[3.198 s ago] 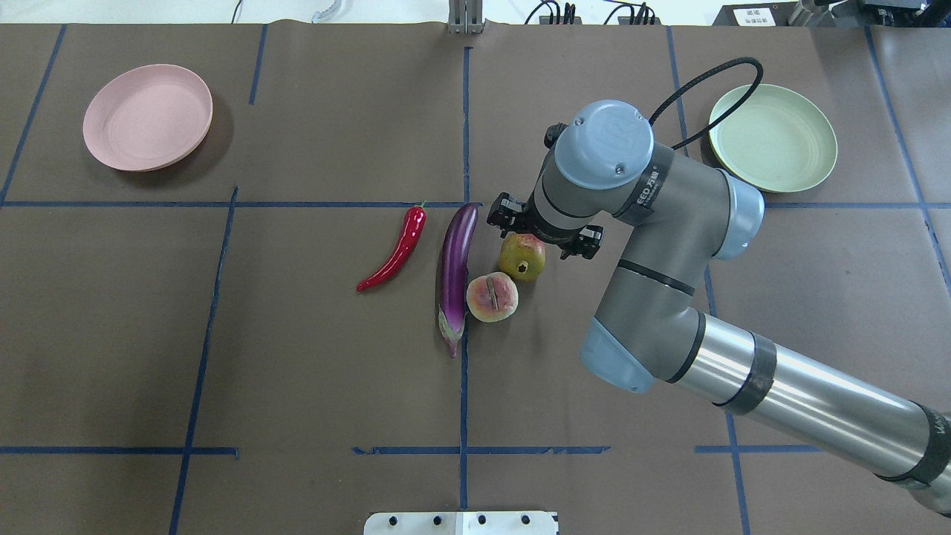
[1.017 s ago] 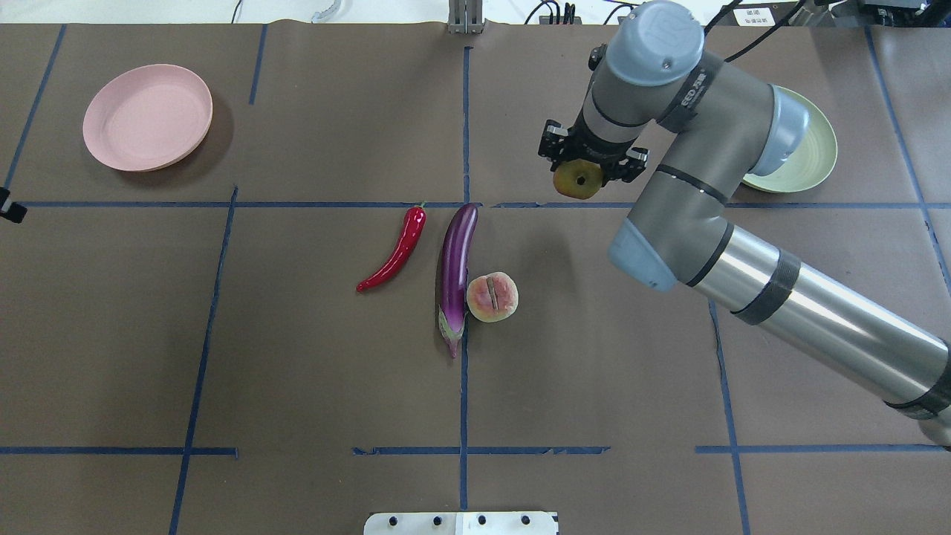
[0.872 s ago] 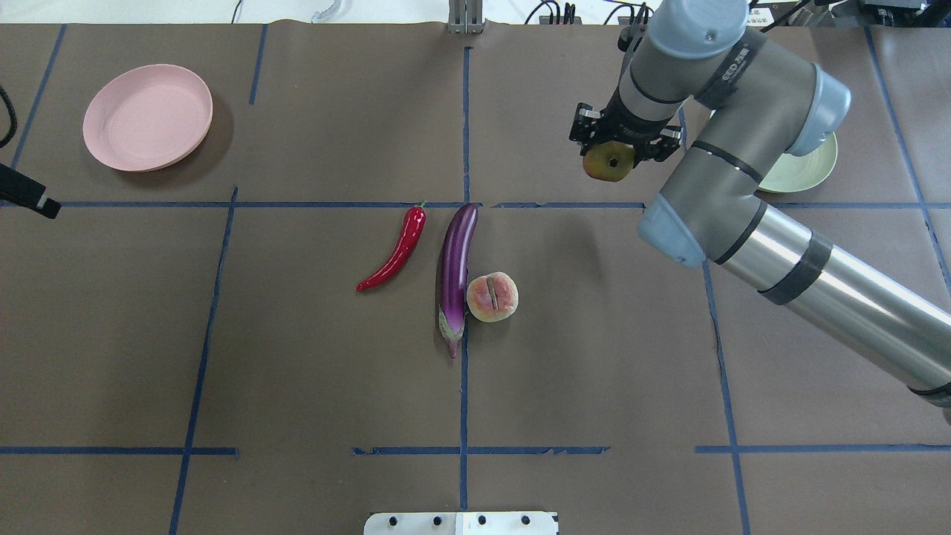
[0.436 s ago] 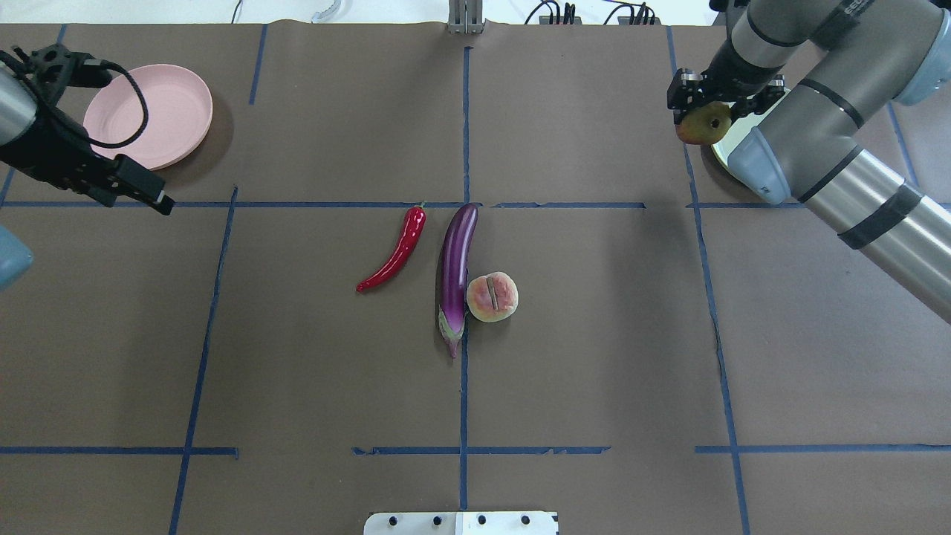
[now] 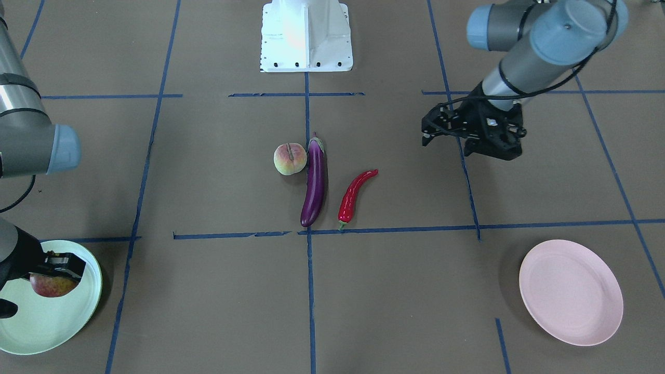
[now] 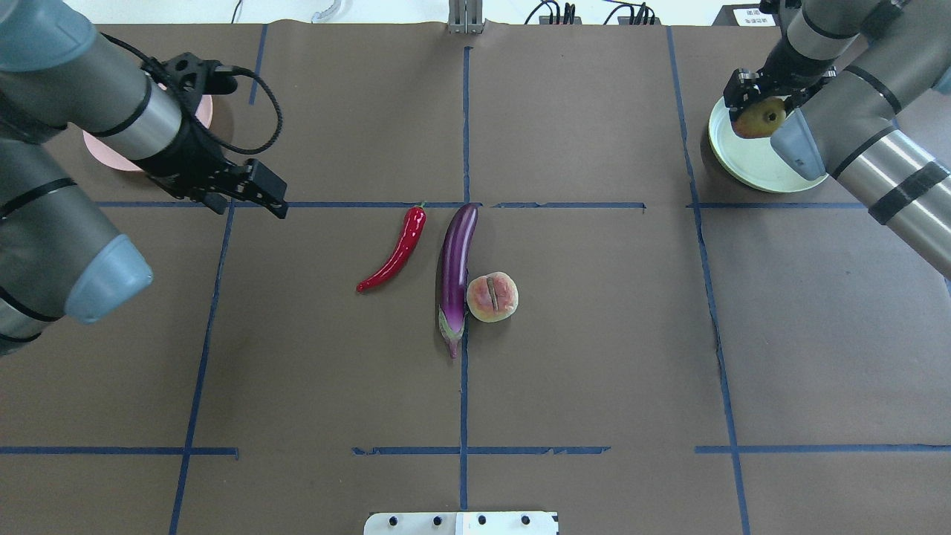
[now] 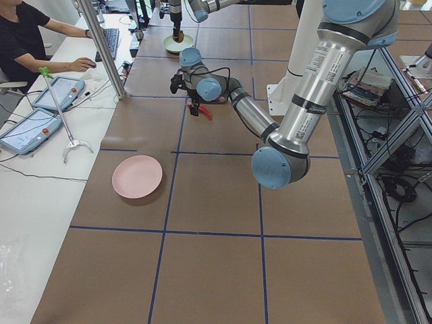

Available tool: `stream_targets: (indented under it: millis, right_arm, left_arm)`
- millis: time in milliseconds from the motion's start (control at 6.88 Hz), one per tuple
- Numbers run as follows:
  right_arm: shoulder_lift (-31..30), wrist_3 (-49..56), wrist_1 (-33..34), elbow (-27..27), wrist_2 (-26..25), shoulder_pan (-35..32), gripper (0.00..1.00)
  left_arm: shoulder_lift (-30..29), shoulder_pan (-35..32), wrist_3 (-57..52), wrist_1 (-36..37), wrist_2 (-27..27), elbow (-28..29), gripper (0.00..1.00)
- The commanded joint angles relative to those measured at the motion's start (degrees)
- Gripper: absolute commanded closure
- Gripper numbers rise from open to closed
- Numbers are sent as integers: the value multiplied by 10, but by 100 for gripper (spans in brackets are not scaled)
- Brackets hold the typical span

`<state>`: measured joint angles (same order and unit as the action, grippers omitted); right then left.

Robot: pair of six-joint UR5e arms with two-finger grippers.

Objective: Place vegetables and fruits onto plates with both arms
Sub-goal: 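Carry the pomegranate to the green plate while the left gripper reaches the eggplant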

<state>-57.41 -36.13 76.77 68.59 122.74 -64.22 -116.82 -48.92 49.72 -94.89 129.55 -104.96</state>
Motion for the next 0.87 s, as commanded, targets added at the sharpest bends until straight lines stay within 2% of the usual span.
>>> stream_targets:
  millis: [0,145,291,436,581,727]
  right_arm:
    - [-4,7,-79,-74,-4,-8,95]
    - [-16,19,-82,-74,-8,-9,87]
    - [-21,30,-83,-74,-9,-9,68]
    - [-24,30,-84,-74,-9,-9,20]
    - [-37,28,-92,-68,-8,-11,0]
    - [-36,28,-103,-65,-8,-12,0]
  left_arm:
    - [-79,58,55,-1,-76,53,0]
    - [-109,87,85,-4,-126,91,0]
    - [-151,105,116,-7,-145,137,1]
    - [-181,114,136,-17,-160,175,2]
    - [-190,124,151,-38,-169,199,2]
    - [-208,131,155,-45,-171,224,3]
